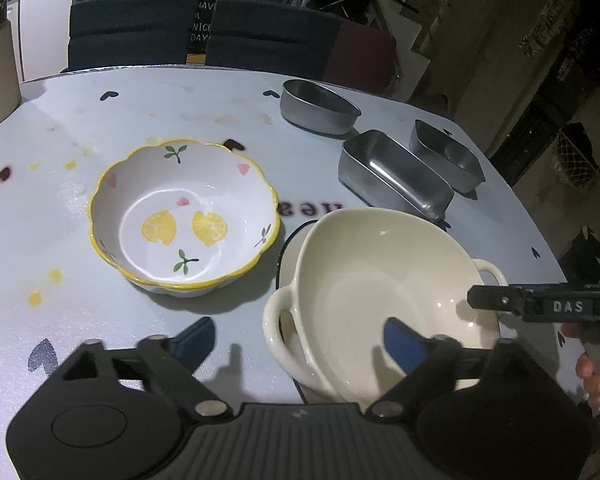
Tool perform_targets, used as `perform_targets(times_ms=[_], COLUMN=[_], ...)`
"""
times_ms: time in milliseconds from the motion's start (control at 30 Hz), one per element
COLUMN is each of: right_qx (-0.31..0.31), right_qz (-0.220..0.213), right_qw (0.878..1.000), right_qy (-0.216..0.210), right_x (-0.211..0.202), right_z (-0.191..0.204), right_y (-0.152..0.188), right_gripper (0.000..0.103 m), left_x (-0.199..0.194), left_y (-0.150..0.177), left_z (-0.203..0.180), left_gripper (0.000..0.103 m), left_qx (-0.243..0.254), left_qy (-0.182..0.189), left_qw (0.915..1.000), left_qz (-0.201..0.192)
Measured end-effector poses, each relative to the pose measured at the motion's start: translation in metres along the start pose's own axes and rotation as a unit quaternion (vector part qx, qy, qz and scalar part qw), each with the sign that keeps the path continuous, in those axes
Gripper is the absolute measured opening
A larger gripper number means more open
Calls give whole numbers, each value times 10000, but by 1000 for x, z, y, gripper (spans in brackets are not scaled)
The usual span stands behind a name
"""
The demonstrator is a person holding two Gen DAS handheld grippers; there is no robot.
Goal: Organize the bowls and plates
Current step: 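Move both grippers to the rim of the yellow-rimmed lemon bowl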
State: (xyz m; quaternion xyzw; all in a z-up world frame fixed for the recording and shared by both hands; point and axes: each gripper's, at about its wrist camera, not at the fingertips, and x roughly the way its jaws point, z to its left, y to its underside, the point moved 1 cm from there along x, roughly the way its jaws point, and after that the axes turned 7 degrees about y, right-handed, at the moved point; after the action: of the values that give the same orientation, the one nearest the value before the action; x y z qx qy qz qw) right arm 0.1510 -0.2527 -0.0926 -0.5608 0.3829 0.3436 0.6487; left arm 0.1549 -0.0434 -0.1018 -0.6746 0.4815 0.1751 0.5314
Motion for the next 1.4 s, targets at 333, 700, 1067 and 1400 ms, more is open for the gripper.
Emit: perform_targets(times_ms=[333, 700, 1067, 1400], right_qx=[-204, -161, -84, 85], right_qz=[-133, -636, -830, -570], right_qw=[9996, 9978, 9951, 9970], right_qy=[124, -47, -524, -512], right_x=[-11, -38, -20, 19], right_z=[5, 34, 87, 126], right_y=[4, -22, -69, -96], right_gripper=[103, 103, 103, 103], left_x=[-8, -45, -68, -49], left_y=[-4, -27, -58, -86], left_z=[4, 21, 67, 107], left_gripper=[103, 103, 103, 86], left_qx=[-82, -390, -643, -857], left_qy=[-51, 8, -375, -500], left_qw=[9999, 9979, 9930, 9929], left_qz=[-69, -513, -913, -661])
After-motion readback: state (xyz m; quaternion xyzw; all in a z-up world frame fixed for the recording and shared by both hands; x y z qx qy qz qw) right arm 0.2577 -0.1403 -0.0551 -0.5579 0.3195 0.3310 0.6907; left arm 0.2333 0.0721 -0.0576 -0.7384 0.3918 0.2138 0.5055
